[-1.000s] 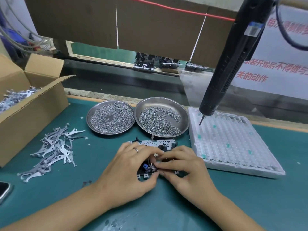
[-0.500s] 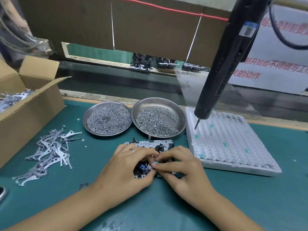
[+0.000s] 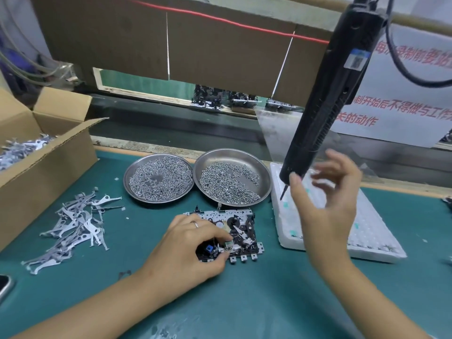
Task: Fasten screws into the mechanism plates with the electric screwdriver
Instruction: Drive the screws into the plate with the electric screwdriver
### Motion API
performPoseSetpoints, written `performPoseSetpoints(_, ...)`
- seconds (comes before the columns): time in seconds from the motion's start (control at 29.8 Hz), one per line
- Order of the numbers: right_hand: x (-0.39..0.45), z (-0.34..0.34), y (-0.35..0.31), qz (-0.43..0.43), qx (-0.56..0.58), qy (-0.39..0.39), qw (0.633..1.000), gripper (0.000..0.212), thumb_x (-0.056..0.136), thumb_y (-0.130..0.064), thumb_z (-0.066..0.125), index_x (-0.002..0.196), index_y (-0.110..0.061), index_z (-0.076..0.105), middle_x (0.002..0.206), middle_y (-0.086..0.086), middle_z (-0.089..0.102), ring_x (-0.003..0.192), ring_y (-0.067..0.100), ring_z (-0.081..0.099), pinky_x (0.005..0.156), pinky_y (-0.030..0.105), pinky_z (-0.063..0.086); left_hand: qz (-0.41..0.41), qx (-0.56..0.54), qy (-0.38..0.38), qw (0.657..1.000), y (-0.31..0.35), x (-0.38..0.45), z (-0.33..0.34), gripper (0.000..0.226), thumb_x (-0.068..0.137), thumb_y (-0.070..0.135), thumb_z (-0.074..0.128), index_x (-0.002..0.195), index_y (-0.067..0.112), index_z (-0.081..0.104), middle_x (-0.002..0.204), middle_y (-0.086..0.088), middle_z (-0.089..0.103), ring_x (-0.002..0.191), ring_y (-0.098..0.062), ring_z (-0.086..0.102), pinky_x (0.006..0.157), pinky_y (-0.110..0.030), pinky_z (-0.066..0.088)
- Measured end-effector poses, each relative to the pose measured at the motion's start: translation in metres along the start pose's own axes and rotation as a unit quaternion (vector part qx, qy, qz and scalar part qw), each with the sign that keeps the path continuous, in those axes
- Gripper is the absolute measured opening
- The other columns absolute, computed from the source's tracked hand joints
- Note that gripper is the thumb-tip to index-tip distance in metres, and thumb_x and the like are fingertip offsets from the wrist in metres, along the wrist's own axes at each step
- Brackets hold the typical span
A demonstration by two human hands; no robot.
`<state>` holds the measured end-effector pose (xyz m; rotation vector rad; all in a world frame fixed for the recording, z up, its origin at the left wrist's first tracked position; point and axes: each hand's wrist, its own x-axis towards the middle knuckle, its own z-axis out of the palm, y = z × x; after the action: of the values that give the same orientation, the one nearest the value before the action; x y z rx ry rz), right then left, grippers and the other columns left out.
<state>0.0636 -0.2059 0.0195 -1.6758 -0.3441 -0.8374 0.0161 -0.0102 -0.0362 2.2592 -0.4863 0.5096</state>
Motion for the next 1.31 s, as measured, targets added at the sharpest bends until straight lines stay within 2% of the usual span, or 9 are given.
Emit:
performPoseSetpoints(0.07,0.025,0.002,-0.008,0.017,0.003,-0.019,1.0,0.065,0.08,-0.028,0.069,0.134,-0.029,0.035,0.111,-0.002,0.056,0.103,0.013,0.056,0.092,0.029,0.045,-0.002,-0.004,0.002,1.0,0.0,0.0,0.0,0.024,0.069,0.043,0.061,0.084,0.03,0.073,0.079,0.026,0.064,0.085,0.005,0.052,0.089,-0.02,0.034)
performPoseSetpoints(0.2,0.06,0.015,-0.023,0.019,0.025,-0.054,0.998,0.079,0.082,-0.026,0.069,0.145,-0.024,0.022,0.098,0.002,0.063,0.089,0.011,0.063,0.081,0.023,0.05,-0.009,-0.019,0.001,1.0,0.0,0.0,0.0,0.023,0.068,0.044,0.062,0.083,0.031,0.073,0.078,0.026,0.065,0.085,0.004,0.053,0.09,-0.019,0.033)
performPoseSetpoints(0.3,0.071,0.027,-0.031,0.018,0.037,-0.023,0.999,0.072,0.085,-0.018,0.068,0.142,-0.022,0.025,0.099,0.004,0.062,0.088,0.017,0.064,0.085,0.037,0.054,-0.008,-0.024,-0.006,1.0,0.001,0.001,0.0,0.023,0.067,0.045,0.062,0.083,0.032,0.073,0.078,0.025,0.066,0.085,0.005,0.052,0.09,-0.015,0.031)
performPoseSetpoints(0.37,0.071,0.035,-0.032,0.021,0.043,-0.009,0.999,0.067,0.086,-0.017,0.067,0.139,-0.02,0.028,0.089,-0.01,0.06,0.081,0.017,0.063,0.08,0.043,0.055,-0.008,-0.025,-0.012,1.0,0.001,0.002,0.0,0.023,0.067,0.044,0.063,0.083,0.032,0.074,0.078,0.025,0.066,0.085,0.006,0.051,0.09,-0.014,0.031)
performPoseSetpoints(0.44,0.066,0.04,-0.03,0.018,0.05,-0.003,0.999,0.062,0.086,-0.016,0.067,0.136,-0.019,0.031,0.076,-0.02,0.058,0.071,0.012,0.062,0.072,0.038,0.057,-0.014,-0.028,-0.017,0.999,0.001,0.002,0.0,0.02,0.066,0.041,0.067,0.084,0.033,0.074,0.079,0.025,0.066,0.086,0.005,0.052,0.09,-0.016,0.032)
performPoseSetpoints(0.57,0.049,0.042,-0.031,0.03,0.127,-0.015,0.991,0.038,0.084,-0.017,0.065,0.114,-0.015,0.041,0.071,0.0,0.056,0.052,0.016,0.057,0.052,0.026,0.048,-0.014,-0.036,-0.02,0.999,-0.001,0.003,-0.002,0.024,0.067,0.045,0.063,0.085,0.034,0.073,0.079,0.027,0.064,0.086,0.005,0.053,0.091,-0.017,0.032)
performPoseSetpoints(0.67,0.035,0.041,-0.034,0.025,0.181,-0.046,0.982,0.024,0.084,-0.017,0.064,0.095,-0.028,0.045,0.063,0.004,0.053,0.046,0.019,0.053,0.048,0.025,0.045,-0.014,-0.039,-0.017,0.999,-0.002,0.003,-0.002,0.025,0.067,0.045,0.062,0.085,0.033,0.074,0.079,0.026,0.065,0.085,0.005,0.052,0.091,-0.016,0.031)
performPoseSetpoints(0.74,0.026,0.04,-0.033,0.03,0.221,-0.07,0.972,0.022,0.082,-0.019,0.064,0.09,-0.027,0.045,0.061,0.006,0.05,0.043,0.021,0.051,0.046,0.027,0.044,-0.011,-0.04,-0.019,0.999,-0.002,0.003,-0.002,0.024,0.067,0.045,0.063,0.085,0.032,0.074,0.078,0.026,0.065,0.084,0.005,0.052,0.089,-0.016,0.032)
performPoseSetpoints(1.31,0.008,0.043,-0.03,0.081,0.285,-0.087,0.951,0.024,0.077,-0.023,0.063,0.094,-0.025,0.047,0.051,0.0,0.049,0.038,0.021,0.046,0.045,0.026,0.04,-0.016,-0.042,-0.025,0.999,-0.003,0.003,-0.003,0.024,0.067,0.044,0.064,0.086,0.033,0.073,0.079,0.023,0.067,0.086,0.005,0.053,0.091,-0.021,0.033)
